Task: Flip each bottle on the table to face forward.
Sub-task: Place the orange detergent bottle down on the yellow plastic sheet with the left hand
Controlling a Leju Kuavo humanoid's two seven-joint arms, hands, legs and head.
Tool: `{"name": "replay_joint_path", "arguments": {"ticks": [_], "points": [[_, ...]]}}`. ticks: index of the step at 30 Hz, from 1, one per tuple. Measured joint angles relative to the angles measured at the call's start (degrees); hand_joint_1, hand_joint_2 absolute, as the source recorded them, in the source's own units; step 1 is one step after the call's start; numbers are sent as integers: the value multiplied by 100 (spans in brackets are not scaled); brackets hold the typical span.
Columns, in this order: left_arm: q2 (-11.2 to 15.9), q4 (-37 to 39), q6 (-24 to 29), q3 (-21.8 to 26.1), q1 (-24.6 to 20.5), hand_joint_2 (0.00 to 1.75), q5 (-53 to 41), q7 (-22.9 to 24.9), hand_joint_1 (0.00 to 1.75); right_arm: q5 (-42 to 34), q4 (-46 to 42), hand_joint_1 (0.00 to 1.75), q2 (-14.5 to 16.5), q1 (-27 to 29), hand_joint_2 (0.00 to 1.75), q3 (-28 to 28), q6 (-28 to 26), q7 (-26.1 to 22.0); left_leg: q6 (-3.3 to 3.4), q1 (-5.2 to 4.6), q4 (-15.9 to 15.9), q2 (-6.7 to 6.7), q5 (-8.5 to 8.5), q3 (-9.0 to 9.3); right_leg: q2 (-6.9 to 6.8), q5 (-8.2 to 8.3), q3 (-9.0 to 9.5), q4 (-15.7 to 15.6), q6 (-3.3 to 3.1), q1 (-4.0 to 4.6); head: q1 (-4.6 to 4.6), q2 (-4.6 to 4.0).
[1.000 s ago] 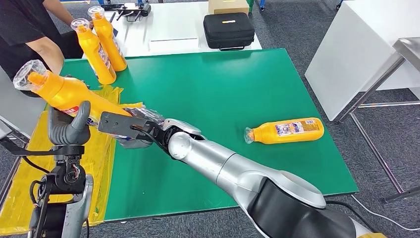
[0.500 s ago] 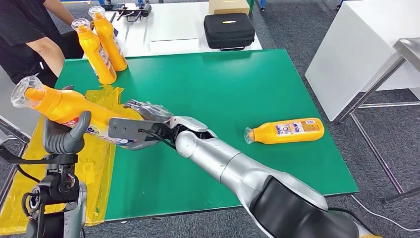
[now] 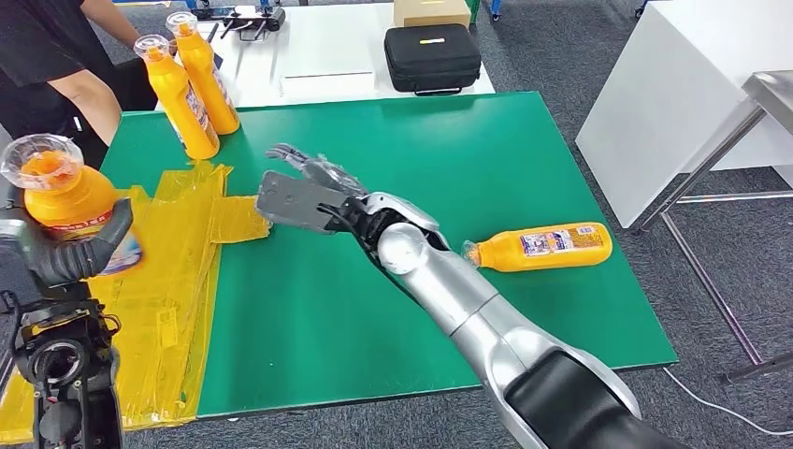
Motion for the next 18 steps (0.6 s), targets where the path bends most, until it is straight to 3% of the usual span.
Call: {"name": "replay_joint_path", "arguments": {"ticks": [2, 4, 11, 14, 18], "points": [[186, 188, 834, -146, 89, 175, -1564, -9, 175, 61, -610, 0, -191, 326, 0, -367, 172, 7, 0, -2, 0, -7, 0, -1, -8, -1, 0, -2, 0, -3, 1, 0], [363, 525, 1381, -376, 182, 175, -2496, 85, 175, 25, -1137, 0, -389, 599, 0, -665, 287, 1, 1, -5, 0, -14, -1, -5, -17, -2, 1, -3, 1, -5, 1, 0], [802, 2043, 2091, -1259, 223, 175, -4055, 792, 175, -272, -2198, 0, -996, 1142, 0, -1133, 400, -108, 4, -18, 1, -10, 0, -7, -16, 1, -4, -6, 2, -14, 1, 0], [980, 2840, 2315, -1620, 204, 175, -4219, 858, 175, -379, -2589, 0, -1308, 1443, 0, -1255, 406, -193, 5, -18, 1, -6, 0, -7, -13, 1, -6, -5, 2, -13, -1, 0], [1269, 3939, 2400, -2013, 37, 175, -3690, 265, 168, -471, -3207, 0, -1778, 2109, 0, -1475, 349, -326, 5, -18, 1, -13, -1, -13, -16, -2, -9, -5, 3, -13, 1, 0]]}}
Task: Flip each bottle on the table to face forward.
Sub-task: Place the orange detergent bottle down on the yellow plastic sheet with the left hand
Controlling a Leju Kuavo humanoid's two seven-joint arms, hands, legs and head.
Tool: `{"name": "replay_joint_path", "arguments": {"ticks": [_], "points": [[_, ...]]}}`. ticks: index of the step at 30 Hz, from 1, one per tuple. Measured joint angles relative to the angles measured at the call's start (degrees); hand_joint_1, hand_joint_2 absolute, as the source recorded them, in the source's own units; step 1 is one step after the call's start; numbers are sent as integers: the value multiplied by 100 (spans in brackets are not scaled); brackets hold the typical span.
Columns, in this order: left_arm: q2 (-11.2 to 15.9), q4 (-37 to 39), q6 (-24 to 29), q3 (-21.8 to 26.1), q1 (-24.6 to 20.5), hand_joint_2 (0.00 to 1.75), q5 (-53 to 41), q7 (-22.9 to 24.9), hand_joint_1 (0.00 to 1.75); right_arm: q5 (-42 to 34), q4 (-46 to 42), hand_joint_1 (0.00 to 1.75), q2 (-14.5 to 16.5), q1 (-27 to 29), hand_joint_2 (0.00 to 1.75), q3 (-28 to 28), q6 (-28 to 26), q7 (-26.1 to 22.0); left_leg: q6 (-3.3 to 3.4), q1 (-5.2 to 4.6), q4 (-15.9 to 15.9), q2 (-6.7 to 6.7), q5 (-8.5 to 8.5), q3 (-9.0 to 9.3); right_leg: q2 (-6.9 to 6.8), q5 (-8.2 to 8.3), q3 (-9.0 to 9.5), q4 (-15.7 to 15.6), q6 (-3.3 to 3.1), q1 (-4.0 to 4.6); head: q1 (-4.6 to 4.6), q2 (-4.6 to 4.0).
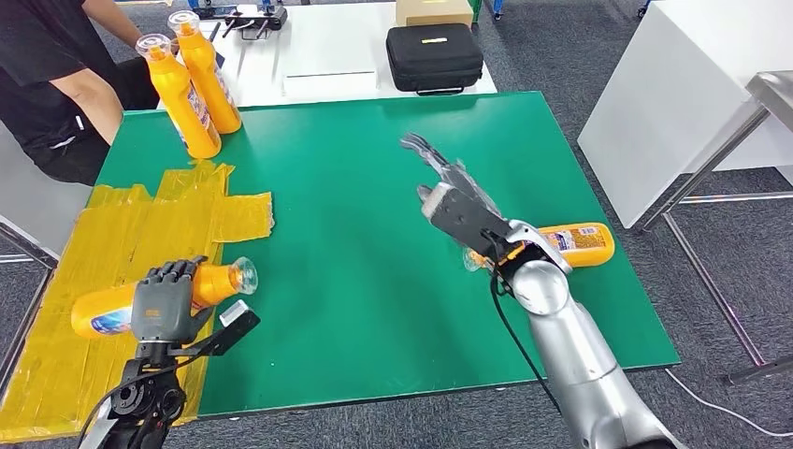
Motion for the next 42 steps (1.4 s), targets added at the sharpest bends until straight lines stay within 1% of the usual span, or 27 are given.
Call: {"name": "replay_joint_path", "arguments": {"ticks": [2, 3, 4, 5, 7, 9, 12, 14, 18, 20, 22, 26, 29, 31, 33, 35, 37, 39, 42], "points": [[163, 635, -38, -210, -242, 175, 316, -323, 81, -55, -235, 0, -226, 314, 0, -126, -7, -126, 0, 0, 0, -1, 0, -5, -1, 0, -5, 0, 0, 0, -1, 0], [240, 982, -124, -349, -431, 175, 422, -374, 37, -96, -315, 0, -327, 431, 0, -179, 3, -195, 0, 0, 0, -2, 0, -6, -2, 0, -4, 0, 0, 0, -2, 0], [306, 1310, -273, -512, -660, 175, 477, -336, 0, -142, -371, 0, -419, 517, 0, -218, 19, -257, 0, 0, -1, -3, 0, -5, -4, 0, 0, 0, 0, 0, -2, 0], [374, 1627, -482, -699, -908, 175, 496, -226, 0, -185, -413, 0, -507, 581, 0, -246, 41, -310, 0, 0, -2, -4, -1, 0, -6, 0, 8, 0, 0, 0, -3, 0], [469, 2134, -920, -1054, -1382, 87, 483, 46, 0, -248, -459, 0, -655, 655, 0, -278, 79, -374, -2, -1, -5, -9, -3, 21, -10, -1, 34, 0, -1, 0, -3, 0], [522, 2519, -1205, -1325, -1718, 0, 488, 217, 0, -273, -485, 0, -760, 696, 0, -291, 96, -396, -4, -1, -7, -13, -6, 49, -10, -1, 59, 0, -1, 1, -4, 0], [547, 2889, -1438, -1564, -2016, 0, 601, 311, 0, -266, -531, 0, -890, 766, 0, -294, 107, -403, -5, -1, -7, -15, -4, 74, -11, -2, 79, 0, -3, 3, -3, 0], [577, 3046, -1611, -1654, -2159, 0, 784, 248, 0, -150, -606, 0, -1030, 889, 0, -298, 102, -404, -4, 0, -7, -21, 1, 79, -13, -2, 87, 0, -4, 4, -3, 0], [726, 3187, -1923, -1830, -2333, 0, 1323, -188, 0, 418, -807, 0, -1467, 1372, 0, -394, 23, -396, -3, -1, -6, -27, 5, 81, -14, 1, 91, 1, -2, 0, -3, 0], [801, 3178, -2088, -1910, -2384, 0, 1759, -439, 0, 738, -917, 0, -1733, 1712, 0, -549, -17, -455, -2, -3, -6, -31, 3, 78, -17, 0, 92, 1, -1, -2, -2, 0], [877, 3140, -2201, -2014, -2420, 0, 2096, -542, 0, 891, -1006, 0, -1950, 2035, 0, -766, -17, -577, -1, -6, -5, -31, -2, 73, -18, -1, 89, 1, 0, -4, -1, 0], [979, 3063, -2257, -2205, -2439, 0, 2447, -633, 0, 1027, -1139, 0, -2185, 2404, 175, -1098, 33, -656, -9, -9, -5, -2, -18, 78, 6, -1, 76, 0, 0, -4, -5, 0], [1073, 2908, -2385, -2305, -2435, 0, 3035, -881, 0, 1082, -1284, 0, -2449, 2832, 175, -1354, 39, -658, -5, -8, -4, -9, -15, 76, -7, -6, 76, -1, 2, -2, -4, 0], [1236, 2591, -2470, -2343, -2362, 0, 3894, -1098, 0, 1062, -1388, 0, -2761, 3292, 175, -1738, 70, -732, -2, -8, -4, -25, -12, 63, -22, -9, 72, 0, 5, -2, -2, 0], [1424, 2032, -2392, -2270, -2108, 0, 4959, -1299, 0, 1043, -1424, 0, -3098, 3706, 175, -2287, 226, -847, -3, -11, -5, -22, -17, 54, -14, -10, 64, 0, 7, -7, -4, 0], [1509, 1178, -2151, -1998, -1554, 0, 5800, -1436, 0, 1127, -1415, 0, -3352, 3980, 175, -2899, 477, -991, 1, -20, -5, 8, -33, 63, 17, -14, 59, 0, 12, -20, -7, 0], [1453, 150, -1980, -1566, -812, 0, 6187, -1461, 0, 1321, -1371, 0, -3482, 4065, 175, -3393, 657, -1108, 11, -29, -5, 40, -47, 70, 48, -18, 51, -1, 16, -31, -5, 0], [1322, -747, -1957, -1189, -174, 0, 6232, -1393, 0, 1485, -1305, 0, -3545, 4025, 175, -3647, 719, -1150, 17, -31, -5, 56, -54, 64, 64, -19, 42, -5, 18, -35, 0, 0], [1125, -1737, -2104, -676, 411, 0, 6513, -1437, 0, 1656, -1194, 0, -3643, 3924, 175, -3745, 643, -1092, 24, -37, -5, 59, -57, 55, 65, -19, 39, -9, 19, -39, -3, 0]]}}
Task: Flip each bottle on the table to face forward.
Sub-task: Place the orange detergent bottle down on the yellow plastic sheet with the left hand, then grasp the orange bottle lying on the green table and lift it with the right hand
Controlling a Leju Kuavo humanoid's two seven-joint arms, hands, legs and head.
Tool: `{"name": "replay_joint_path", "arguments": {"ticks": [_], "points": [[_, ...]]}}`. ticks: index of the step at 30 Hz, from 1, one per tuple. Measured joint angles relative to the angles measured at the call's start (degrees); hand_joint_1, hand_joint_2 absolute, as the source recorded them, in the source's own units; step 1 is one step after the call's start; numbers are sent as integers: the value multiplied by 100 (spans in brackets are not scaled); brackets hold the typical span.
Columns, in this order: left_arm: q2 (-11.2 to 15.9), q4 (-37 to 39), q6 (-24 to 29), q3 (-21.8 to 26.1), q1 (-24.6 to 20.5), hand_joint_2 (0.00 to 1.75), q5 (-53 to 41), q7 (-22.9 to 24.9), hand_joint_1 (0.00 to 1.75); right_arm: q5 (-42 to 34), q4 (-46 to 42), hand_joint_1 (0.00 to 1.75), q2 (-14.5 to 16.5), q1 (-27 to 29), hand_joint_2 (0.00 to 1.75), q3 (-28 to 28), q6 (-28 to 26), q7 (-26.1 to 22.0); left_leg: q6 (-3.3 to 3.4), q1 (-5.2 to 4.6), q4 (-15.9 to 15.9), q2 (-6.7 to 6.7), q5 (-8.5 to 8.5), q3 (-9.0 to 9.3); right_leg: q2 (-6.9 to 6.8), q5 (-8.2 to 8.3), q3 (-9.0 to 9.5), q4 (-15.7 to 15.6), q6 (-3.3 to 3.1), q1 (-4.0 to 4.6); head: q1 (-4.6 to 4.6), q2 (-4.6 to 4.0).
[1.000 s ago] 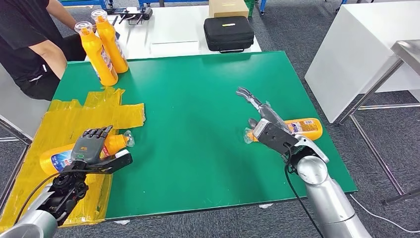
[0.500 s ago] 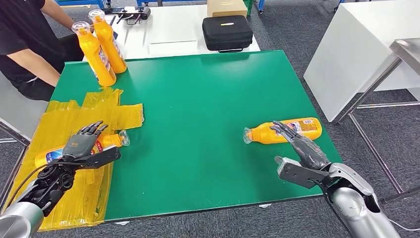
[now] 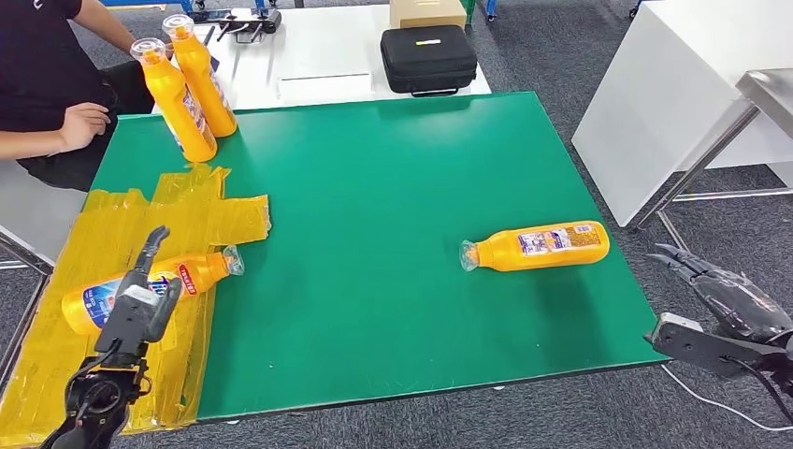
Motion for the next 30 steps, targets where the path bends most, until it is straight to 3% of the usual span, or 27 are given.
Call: {"name": "replay_joint_path", "arguments": {"ticks": [5, 11, 15, 21, 26, 30], "points": [[-518, -1483, -670, 1100, 734, 0, 1120, -130, 0, 620, 627, 0, -190, -848, 175, 392, -421, 262, 3, -2, -1, 10, 0, 5, 11, 3, 2, 0, 3, 0, 1, 0], [-936, -2444, -1121, 1962, 1203, 0, 1359, -317, 0, 961, 1676, 0, -216, -1925, 175, 1328, -772, 399, 15, 1, 0, -9, 14, 1, -10, 4, 9, 3, 4, 3, -3, 0], [-1025, -2611, -1151, 2156, 1298, 0, 1396, -415, 0, 1002, 2405, 0, -214, -2732, 175, 2065, -796, 398, 15, 10, 0, -18, 17, -1, -22, 4, 11, 4, 3, 13, -3, 0], [-1088, -2704, -1147, 2261, 1328, 0, 1396, -435, 0, 1134, 3083, 0, -31, -3374, 175, 2793, -854, 438, 21, 15, 0, -37, 22, -9, -48, 4, 12, 4, 3, 18, -1, 0], [-1137, -2700, -1185, 2233, 1169, 0, 1394, -420, 0, 1399, 3405, 0, 462, -3441, 175, 3322, -1094, 702, 20, 17, 0, -50, 23, -9, -59, 3, 11, 4, 3, 21, -3, 0], [-1160, -2699, -1193, 2210, 1125, 0, 1393, -412, 0, 1424, 3462, 0, 678, -3373, 175, 3502, -1133, 773, 18, 17, 0, -52, 23, -11, -63, 3, 11, 5, 2, 21, -3, 0]]}}
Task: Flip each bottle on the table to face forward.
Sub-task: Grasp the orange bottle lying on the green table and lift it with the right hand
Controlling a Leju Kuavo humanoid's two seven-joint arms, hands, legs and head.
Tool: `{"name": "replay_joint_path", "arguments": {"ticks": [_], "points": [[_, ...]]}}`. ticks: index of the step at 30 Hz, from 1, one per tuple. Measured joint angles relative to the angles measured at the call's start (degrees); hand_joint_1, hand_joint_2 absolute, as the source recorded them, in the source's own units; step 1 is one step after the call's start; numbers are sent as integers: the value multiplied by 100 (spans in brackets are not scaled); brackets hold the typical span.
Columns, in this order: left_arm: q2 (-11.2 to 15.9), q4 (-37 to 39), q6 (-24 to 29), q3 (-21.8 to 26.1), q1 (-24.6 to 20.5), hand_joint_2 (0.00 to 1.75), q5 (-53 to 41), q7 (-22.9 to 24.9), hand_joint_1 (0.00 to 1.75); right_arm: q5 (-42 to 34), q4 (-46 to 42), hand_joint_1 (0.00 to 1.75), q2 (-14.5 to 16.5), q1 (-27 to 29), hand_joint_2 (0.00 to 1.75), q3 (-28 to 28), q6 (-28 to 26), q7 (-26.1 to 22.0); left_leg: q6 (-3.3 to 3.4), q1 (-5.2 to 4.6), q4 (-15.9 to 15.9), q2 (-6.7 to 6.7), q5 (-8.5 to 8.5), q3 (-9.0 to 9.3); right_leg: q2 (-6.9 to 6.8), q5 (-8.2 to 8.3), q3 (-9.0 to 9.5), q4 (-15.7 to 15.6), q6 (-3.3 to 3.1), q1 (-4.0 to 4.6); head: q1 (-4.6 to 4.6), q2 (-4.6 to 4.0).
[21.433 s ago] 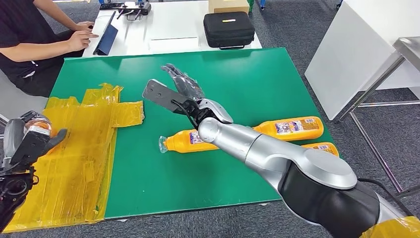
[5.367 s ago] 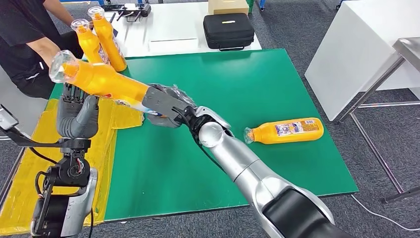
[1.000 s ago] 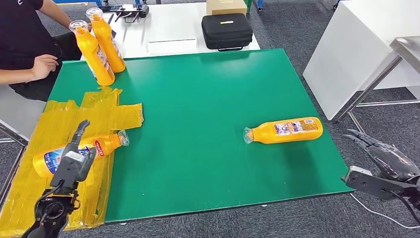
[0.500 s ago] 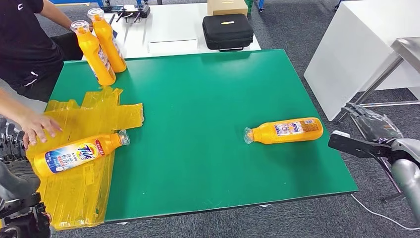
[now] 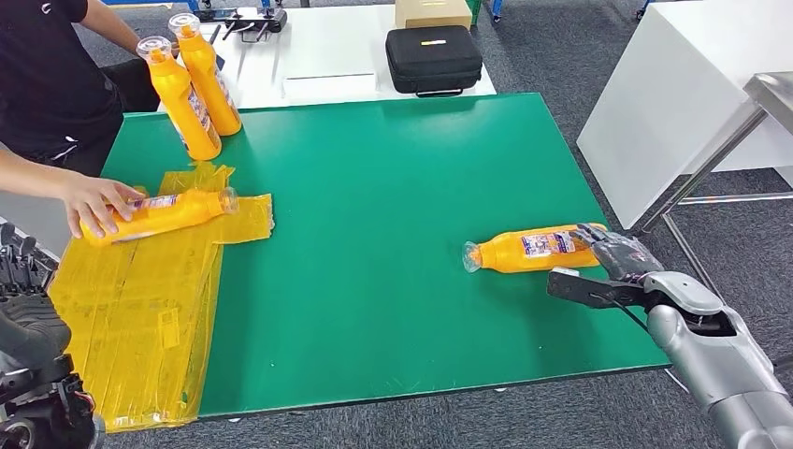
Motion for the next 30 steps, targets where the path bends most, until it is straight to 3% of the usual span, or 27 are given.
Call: {"name": "replay_joint_path", "arguments": {"ticks": [8, 15, 20, 26, 30], "points": [[-14, 30, -78, -17, -117, 0, 121, 15, 0, 292, 312, 0, 285, -182, 175, 222, 188, 136, 0, -1, 0, 1, 1, -2, 1, -1, 0, -1, -1, -1, 2, 0], [-34, 193, -104, -201, -431, 0, 174, 28, 0, 986, 1364, 0, 779, -805, 175, 449, -557, 411, -5, -1, 0, 1, 13, 5, 1, 4, 6, 0, -1, -1, 2, 0], [-46, 234, -13, -276, -472, 0, 180, 34, 0, 1065, 1812, 0, 997, -1122, 175, 514, -689, 369, -6, -1, 0, 1, 14, 6, 1, 5, 10, 1, -1, -1, 2, 0], [-46, 238, 29, -207, -399, 0, 253, 1, 0, 910, 1966, 0, 1177, -1429, 175, 568, -608, 15, -7, 0, 0, 0, 14, 5, 0, 5, 7, 1, -1, -1, 2, 0], [-55, 242, -92, -154, -370, 0, 286, -24, 0, 890, 1731, 0, 1186, -1433, 175, 570, -368, 109, -9, 0, 1, -12, 16, 3, -13, 3, 5, 1, -2, -1, 1, 0]]}}
